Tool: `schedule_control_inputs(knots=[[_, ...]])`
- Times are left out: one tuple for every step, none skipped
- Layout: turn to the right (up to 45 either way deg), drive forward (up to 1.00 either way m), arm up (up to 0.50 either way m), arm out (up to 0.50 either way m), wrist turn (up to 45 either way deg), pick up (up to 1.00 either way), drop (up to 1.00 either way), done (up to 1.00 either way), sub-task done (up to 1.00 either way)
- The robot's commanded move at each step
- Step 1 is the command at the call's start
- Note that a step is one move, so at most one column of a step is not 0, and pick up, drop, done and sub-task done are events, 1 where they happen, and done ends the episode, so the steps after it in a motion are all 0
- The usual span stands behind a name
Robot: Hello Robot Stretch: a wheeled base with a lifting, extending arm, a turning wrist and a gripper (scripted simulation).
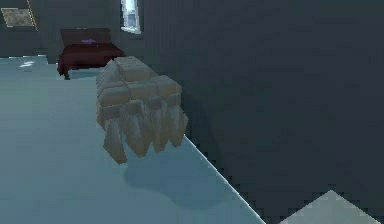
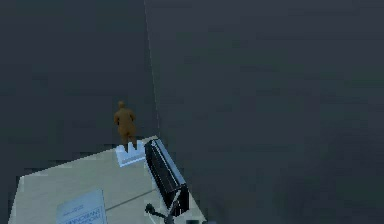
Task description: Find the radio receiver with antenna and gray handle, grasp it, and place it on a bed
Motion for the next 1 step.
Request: schedule_control_inputs(knots=[[0.0,0.0,0.1,0.0,0.0,0.0,0.0,0.0,0.0]])
